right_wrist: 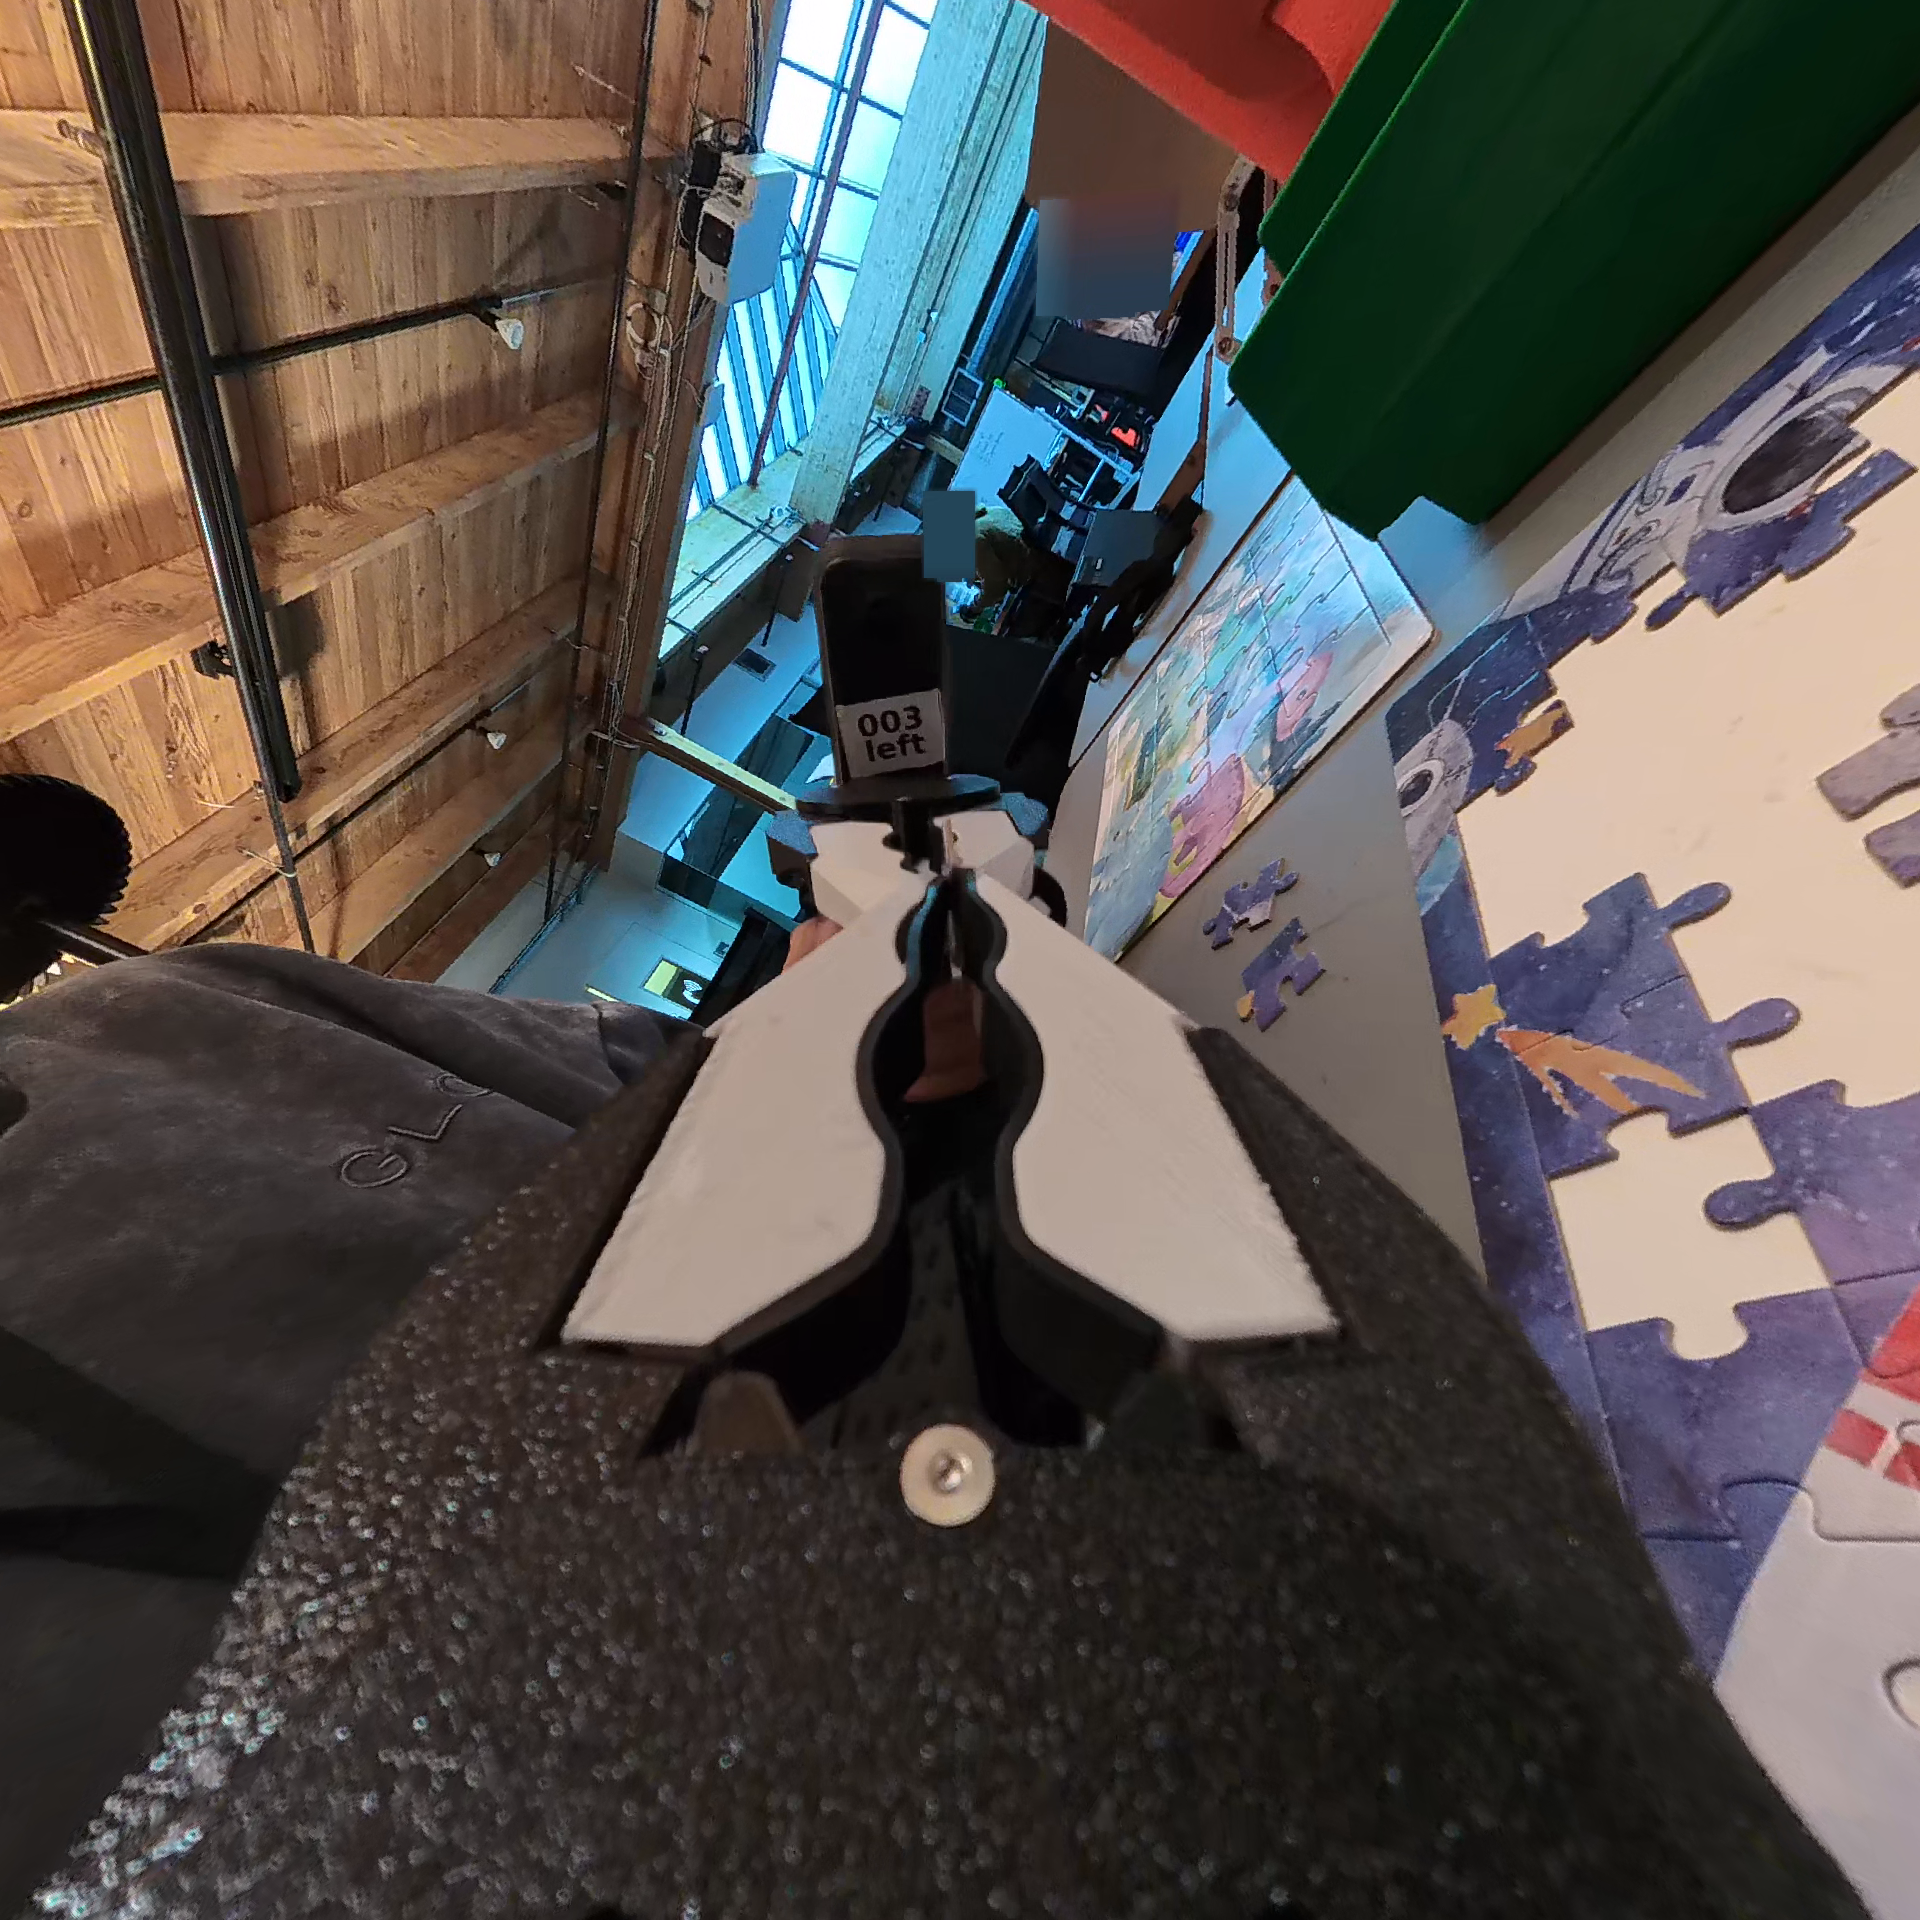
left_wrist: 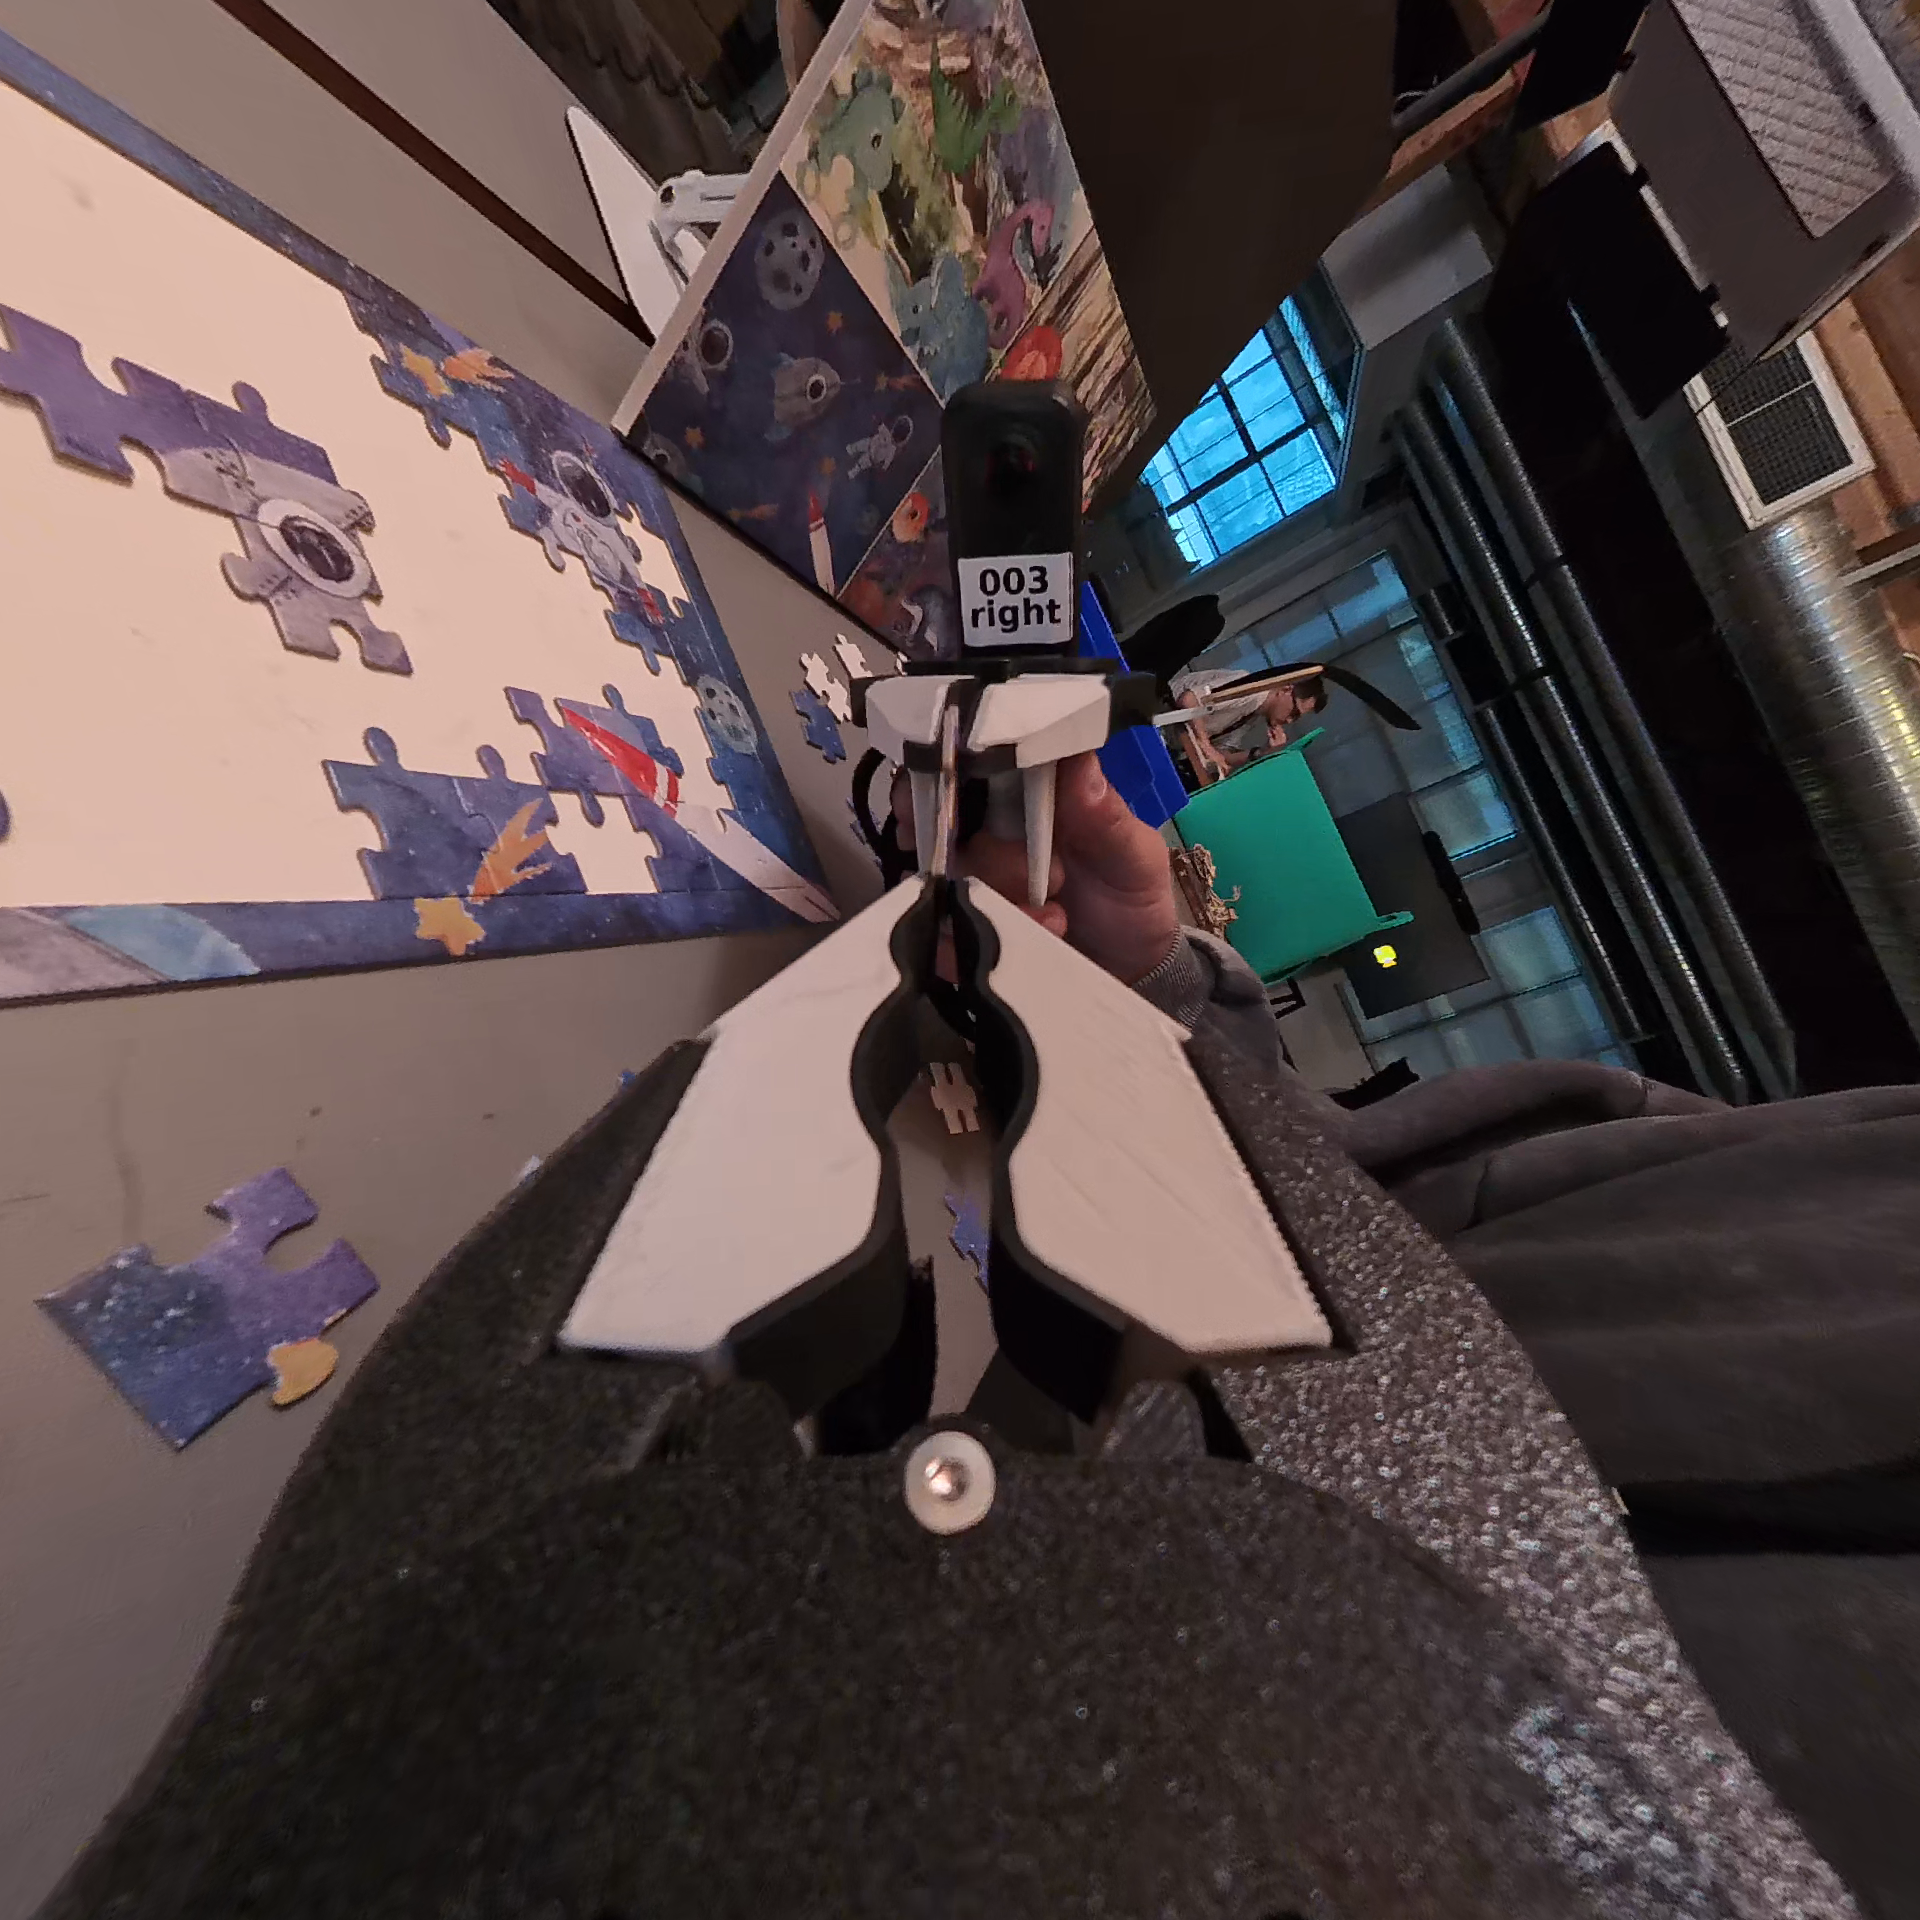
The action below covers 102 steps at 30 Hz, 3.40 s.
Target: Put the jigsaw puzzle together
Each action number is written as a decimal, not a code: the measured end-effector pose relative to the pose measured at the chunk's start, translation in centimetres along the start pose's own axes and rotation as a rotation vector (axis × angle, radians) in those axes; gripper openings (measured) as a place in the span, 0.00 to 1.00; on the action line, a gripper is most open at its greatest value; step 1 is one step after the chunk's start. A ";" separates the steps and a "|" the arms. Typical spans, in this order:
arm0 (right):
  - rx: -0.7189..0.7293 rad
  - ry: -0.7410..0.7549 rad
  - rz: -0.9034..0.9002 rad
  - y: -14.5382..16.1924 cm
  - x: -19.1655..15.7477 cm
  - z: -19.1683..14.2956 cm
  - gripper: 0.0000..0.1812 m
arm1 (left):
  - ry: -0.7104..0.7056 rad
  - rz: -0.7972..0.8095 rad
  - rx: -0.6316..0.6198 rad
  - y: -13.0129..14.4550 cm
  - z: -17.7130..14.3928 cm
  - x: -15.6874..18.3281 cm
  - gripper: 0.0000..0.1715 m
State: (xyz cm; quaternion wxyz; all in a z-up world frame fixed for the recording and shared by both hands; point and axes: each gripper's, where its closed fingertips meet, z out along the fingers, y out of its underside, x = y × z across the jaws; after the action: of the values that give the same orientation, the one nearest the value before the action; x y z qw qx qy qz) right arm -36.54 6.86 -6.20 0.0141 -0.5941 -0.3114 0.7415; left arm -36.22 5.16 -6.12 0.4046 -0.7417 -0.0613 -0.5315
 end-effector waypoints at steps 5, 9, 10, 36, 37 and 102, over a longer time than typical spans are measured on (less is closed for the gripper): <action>-0.007 -0.006 -0.005 0.2 -0.1 -0.1 0.02 | 0.012 -0.011 0.048 -1.3 -0.7 0.1 0.01; -0.022 -0.009 -0.009 0.5 -0.2 0.1 0.02 | 0.040 -0.030 0.072 -2.1 -1.0 0.2 0.00; -0.028 -0.017 -0.003 0.6 -0.2 0.1 0.01 | 0.052 -0.042 0.078 -2.4 -1.0 0.3 0.00; -0.093 -0.044 0.008 1.2 -1.0 1.2 0.01 | 0.035 -0.018 0.095 -3.2 -0.2 0.3 0.01; -0.090 -0.041 0.006 1.2 -1.0 1.2 0.01 | 0.034 -0.019 0.098 -3.2 -0.3 0.3 0.01; -0.237 0.535 -0.555 0.6 4.1 -1.3 0.03 | -0.049 0.007 -0.240 -2.0 1.2 -2.6 0.01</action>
State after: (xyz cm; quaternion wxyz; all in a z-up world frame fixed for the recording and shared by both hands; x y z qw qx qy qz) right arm -36.37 8.59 -10.20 0.2259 -0.6569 -0.5286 0.4879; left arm -37.48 8.11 -7.34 0.3130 -0.7978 -0.0047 -0.5153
